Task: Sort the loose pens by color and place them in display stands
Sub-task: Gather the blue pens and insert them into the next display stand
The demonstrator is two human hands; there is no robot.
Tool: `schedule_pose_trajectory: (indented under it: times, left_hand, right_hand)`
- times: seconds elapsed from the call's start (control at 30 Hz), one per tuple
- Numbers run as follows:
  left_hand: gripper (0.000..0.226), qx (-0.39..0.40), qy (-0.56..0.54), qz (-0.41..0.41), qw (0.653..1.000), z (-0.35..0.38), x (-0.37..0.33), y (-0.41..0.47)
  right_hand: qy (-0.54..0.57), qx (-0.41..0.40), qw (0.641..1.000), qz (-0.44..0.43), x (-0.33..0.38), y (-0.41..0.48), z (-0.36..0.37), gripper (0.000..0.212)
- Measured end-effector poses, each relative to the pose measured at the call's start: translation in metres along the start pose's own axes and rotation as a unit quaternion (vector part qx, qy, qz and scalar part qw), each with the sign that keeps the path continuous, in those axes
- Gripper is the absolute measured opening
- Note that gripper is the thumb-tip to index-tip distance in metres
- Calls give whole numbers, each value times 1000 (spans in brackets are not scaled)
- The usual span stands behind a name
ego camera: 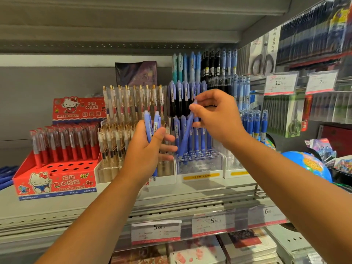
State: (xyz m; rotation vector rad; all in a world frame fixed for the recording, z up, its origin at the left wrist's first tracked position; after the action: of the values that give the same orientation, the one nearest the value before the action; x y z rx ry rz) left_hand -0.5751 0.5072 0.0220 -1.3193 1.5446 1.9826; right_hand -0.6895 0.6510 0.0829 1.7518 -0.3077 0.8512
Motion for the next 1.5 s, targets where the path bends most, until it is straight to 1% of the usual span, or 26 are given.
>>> schedule_pose_trajectory:
  times: [0.13, 0.23, 0.3, 0.37, 0.43, 0.53, 0.73, 0.93, 1.03, 1.13, 1.2, 1.3, 1.4, 1.5]
  left_hand:
    - [7, 2, 35, 10, 999, 0, -2, -1]
    - [9, 0, 81, 30, 996, -1, -3, -1]
    - [6, 1, 82, 29, 996, 0, -2, 0]
    - [5, 9, 69, 11, 998, 0, -1, -1]
    - [9, 15, 48, -9, 999, 0, 1, -2]
    - [14, 22, 12, -29, 999, -1, 1, -2]
    - [18, 13, 52, -23, 998, 1, 1, -2]
    - [20, 35, 29, -24, 999, 5, 1, -2]
    - [22, 36, 22, -25, 999, 4, 2, -1]
    - [25, 40, 23, -24, 999, 4, 3, -1]
    - [25, 44, 23, -21, 999, 4, 4, 0]
    - [24, 52, 24, -18, 998, 4, 4, 0]
    - [25, 59, 17, -15, 998, 4, 3, -1]
    - [25, 63, 17, -5, 998, 4, 1, -1]
  right_hand:
    - [-52, -52, 997, -22, -5, 8, -11, 14]
    - [-105, -69, 991, -35, -11, 12, -14, 14]
    - [-124, -66, 990, -33, -16, 12, -14, 13]
    - [-135, -62, 988, -29, -21, 12, -13, 13]
    - [-146, -57, 987, -29, -24, 12, -10, 13]
    - [-171, -27, 984, -31, -28, 10, -3, 15]
    - [-263, 29, 963, -49, -34, 4, 7, 19]
    - [-287, 33, 956, -52, -33, 2, 8, 18]
    - [-311, 42, 948, -48, -32, -2, 9, 23]
    - [-338, 6, 938, -73, -25, -8, 8, 31]
    - [-285, -7, 955, -86, -17, -12, 9, 30]
    - [-155, 44, 986, -43, -6, -15, 20, 24]
    - [-29, 109, 993, -19, 3, -20, 33, 15]
    - [42, 132, 990, 0, 4, -26, 39, 20]
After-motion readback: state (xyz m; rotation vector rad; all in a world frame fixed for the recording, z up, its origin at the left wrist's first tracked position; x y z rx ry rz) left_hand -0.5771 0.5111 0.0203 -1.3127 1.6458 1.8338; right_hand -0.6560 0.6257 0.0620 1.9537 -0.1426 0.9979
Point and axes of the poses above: each hand's wrist, its own y-axis towards the middle knuckle, its own z-axis out of the palm, x = y × z, the point moved 4 cm from there along y, towards the middle knuckle, and after that the axes turned 2 degrees about x, right-handed, at the moved point
